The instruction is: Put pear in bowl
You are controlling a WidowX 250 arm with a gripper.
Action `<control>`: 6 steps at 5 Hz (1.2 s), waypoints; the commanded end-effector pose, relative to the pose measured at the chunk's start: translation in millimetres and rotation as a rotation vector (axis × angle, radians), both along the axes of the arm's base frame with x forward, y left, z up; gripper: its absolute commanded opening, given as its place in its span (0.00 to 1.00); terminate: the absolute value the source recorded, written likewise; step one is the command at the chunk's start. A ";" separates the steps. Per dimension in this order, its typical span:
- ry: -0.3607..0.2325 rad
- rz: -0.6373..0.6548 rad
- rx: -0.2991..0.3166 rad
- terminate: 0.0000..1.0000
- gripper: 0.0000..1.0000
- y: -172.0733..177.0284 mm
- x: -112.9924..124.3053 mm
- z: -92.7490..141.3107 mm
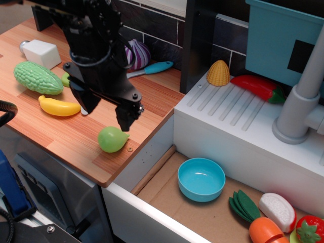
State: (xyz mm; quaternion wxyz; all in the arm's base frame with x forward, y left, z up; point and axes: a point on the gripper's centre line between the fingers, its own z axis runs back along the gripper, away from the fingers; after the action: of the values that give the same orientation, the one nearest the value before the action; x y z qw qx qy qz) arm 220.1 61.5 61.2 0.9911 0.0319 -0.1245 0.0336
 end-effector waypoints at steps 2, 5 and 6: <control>-0.045 0.001 -0.023 0.00 1.00 10.8 2.8 -18.8; -0.091 -0.036 -0.027 0.00 1.00 9.1 -5.7 -42.5; -0.092 -0.048 -0.035 0.00 0.00 8.3 -5.9 -47.1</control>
State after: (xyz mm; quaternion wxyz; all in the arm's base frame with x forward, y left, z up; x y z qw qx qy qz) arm 211.6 67.5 11.1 0.9866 0.0092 -0.1624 0.0120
